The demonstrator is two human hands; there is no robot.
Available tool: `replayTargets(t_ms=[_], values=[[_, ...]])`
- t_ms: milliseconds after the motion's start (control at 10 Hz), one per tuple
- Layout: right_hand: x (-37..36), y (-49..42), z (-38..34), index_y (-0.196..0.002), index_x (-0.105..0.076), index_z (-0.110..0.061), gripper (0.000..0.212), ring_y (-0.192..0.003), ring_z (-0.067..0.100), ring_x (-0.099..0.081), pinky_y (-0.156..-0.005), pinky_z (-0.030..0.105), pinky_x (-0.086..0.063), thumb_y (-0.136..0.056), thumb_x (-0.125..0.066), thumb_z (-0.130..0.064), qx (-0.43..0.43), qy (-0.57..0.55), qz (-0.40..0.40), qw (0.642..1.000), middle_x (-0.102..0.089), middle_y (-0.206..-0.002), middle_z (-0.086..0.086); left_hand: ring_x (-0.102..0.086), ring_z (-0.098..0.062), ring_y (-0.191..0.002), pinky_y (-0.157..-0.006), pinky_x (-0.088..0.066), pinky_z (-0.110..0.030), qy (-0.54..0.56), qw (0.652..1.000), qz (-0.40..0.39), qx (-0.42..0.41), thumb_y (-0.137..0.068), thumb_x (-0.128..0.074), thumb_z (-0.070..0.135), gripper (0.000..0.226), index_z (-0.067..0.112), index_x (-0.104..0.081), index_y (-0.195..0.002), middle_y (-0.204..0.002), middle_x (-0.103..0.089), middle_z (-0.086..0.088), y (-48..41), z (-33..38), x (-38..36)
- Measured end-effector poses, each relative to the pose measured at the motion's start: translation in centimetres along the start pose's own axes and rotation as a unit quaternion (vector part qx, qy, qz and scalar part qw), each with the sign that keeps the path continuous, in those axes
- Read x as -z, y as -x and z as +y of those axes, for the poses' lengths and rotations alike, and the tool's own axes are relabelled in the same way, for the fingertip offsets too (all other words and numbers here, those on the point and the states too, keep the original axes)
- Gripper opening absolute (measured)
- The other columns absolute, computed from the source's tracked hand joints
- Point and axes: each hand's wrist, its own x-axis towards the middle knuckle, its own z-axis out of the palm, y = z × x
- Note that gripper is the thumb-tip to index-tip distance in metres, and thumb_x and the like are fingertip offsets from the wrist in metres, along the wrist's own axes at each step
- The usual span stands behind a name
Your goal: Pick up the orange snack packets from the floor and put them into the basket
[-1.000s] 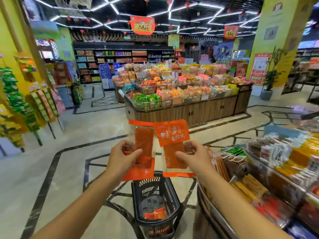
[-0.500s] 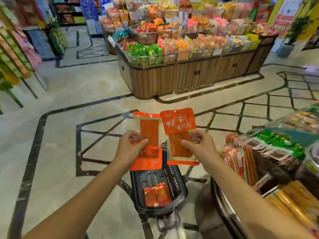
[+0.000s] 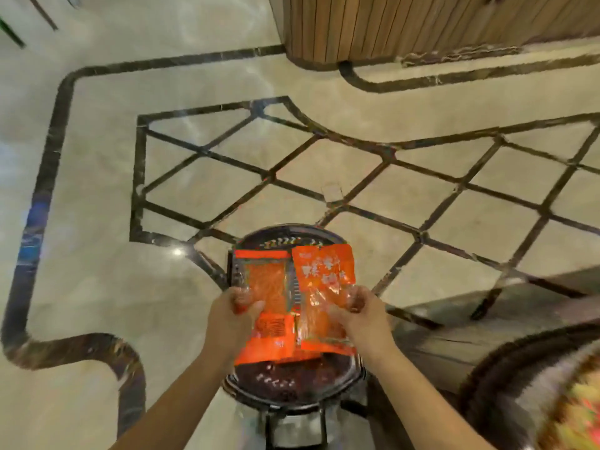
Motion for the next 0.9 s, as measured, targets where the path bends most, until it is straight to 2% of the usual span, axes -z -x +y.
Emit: replayTargets(t_ms=[100,200,300,400,500,600,700,800,900], values=[[-4.7,-7.4,9.4,-0.093,-0.065,-0.011,0.025,-0.084,0.024,-0.071,-0.085,0.049,-0.058,-0.076,-0.077,0.003,-0.084,0.001,-0.006,0.996,-0.074,-0.088,0.006,-0.06,-0.021,-0.065,-0.06,-0.057,-0.038,-0.01,0.998,-0.002,0.068,-0.079,-0.076,0.008,0.018,0.012,-0.059,-0.084,-0.076,-0.062,-0.004,-6.3,-9.2,-4.6],[-8.1,-12.5,16.9,-0.089,-0.064,-0.014,0.027,-0.08,0.022,-0.07,-0.084,0.049,-0.058,-0.074,-0.078,0.004,-0.124,0.01,0.0,0.992,-0.074,-0.087,0.006,-0.063,-0.024,-0.073,-0.078,-0.053,-0.043,-0.053,0.992,0.018,0.111,-0.079,-0.076,0.005,0.029,0.024,-0.055,-0.074,-0.072,-0.062,0.003,-11.4,-16.7,-8.4],[-12.1,-19.0,26.4,-0.075,-0.061,-0.018,0.028,-0.072,0.02,-0.066,-0.083,0.05,-0.057,-0.069,-0.081,0.0,-0.153,0.047,0.006,0.987,-0.069,-0.075,-0.001,-0.061,-0.023,-0.075,-0.072,-0.044,-0.03,-0.094,0.987,0.034,0.127,-0.077,-0.077,0.006,0.03,0.022,-0.053,-0.069,-0.067,-0.059,0.004,-17.2,-26.0,-13.3],[-14.4,-23.5,34.7,-0.08,-0.066,-0.017,0.036,-0.075,0.027,-0.072,-0.078,0.054,-0.059,-0.052,-0.086,-0.025,-0.184,0.06,0.011,0.981,-0.074,-0.076,0.0,-0.064,-0.026,-0.083,-0.074,-0.043,-0.027,-0.091,0.981,0.039,0.165,-0.081,-0.074,0.011,0.018,0.019,-0.057,-0.079,-0.082,-0.066,-0.003,-20.6,-32.0,-16.9],[-16.1,-26.3,39.3,-0.096,-0.066,-0.009,0.031,-0.08,0.019,-0.067,-0.086,0.036,-0.056,-0.071,-0.084,-0.006,-0.223,0.077,0.008,0.972,-0.069,-0.078,-0.002,-0.064,-0.024,-0.091,-0.076,-0.04,-0.024,-0.117,0.97,0.029,0.209,-0.084,-0.071,0.012,0.014,0.01,-0.063,-0.094,-0.094,-0.066,-0.005,-23.2,-38.3,-20.8],[-16.4,-27.2,42.6,-0.101,-0.07,-0.008,0.033,-0.085,0.019,-0.067,-0.079,0.029,-0.054,-0.07,-0.084,-0.012,-0.242,0.159,0.02,0.957,-0.072,-0.095,0.002,-0.06,-0.029,-0.112,-0.093,-0.042,-0.03,-0.122,0.959,0.028,0.255,-0.087,-0.066,0.012,0.028,0.007,-0.059,-0.114,-0.119,-0.064,-0.013,-24.0,-42.1,-22.4],[-16.3,-26.8,43.0,-0.101,-0.067,-0.011,0.031,-0.083,0.018,-0.062,-0.075,0.025,-0.046,-0.073,-0.082,-0.01,-0.257,0.194,0.013,0.947,-0.068,-0.092,0.005,-0.062,-0.028,-0.111,-0.088,-0.045,-0.028,-0.122,0.954,0.049,0.268,-0.089,-0.064,0.027,0.036,0.009,-0.06,-0.121,-0.121,-0.066,-0.011,-23.6,-42.6,-22.3],[-15.6,-25.9,40.2,-0.115,-0.06,-0.008,0.043,-0.106,0.029,-0.065,-0.082,0.028,-0.046,-0.078,-0.077,-0.02,-0.248,0.256,0.005,0.934,-0.07,-0.11,0.01,-0.054,-0.033,-0.124,-0.099,-0.043,-0.037,-0.191,0.947,0.025,0.256,-0.091,-0.064,0.023,0.055,0.006,-0.042,-0.138,-0.134,-0.055,-0.015,-22.0,-38.5,-21.6],[-14.5,-24.9,35.5,-0.12,-0.057,-0.007,0.045,-0.112,0.033,-0.062,-0.091,0.034,-0.048,-0.082,-0.074,-0.023,-0.2,0.291,-0.015,0.936,-0.067,-0.116,0.014,-0.054,-0.032,-0.119,-0.098,-0.044,-0.036,-0.233,0.959,0.002,0.16,-0.086,-0.065,0.015,0.055,0.011,-0.045,-0.137,-0.131,-0.051,-0.014,-20.8,-34.1,-19.3]])
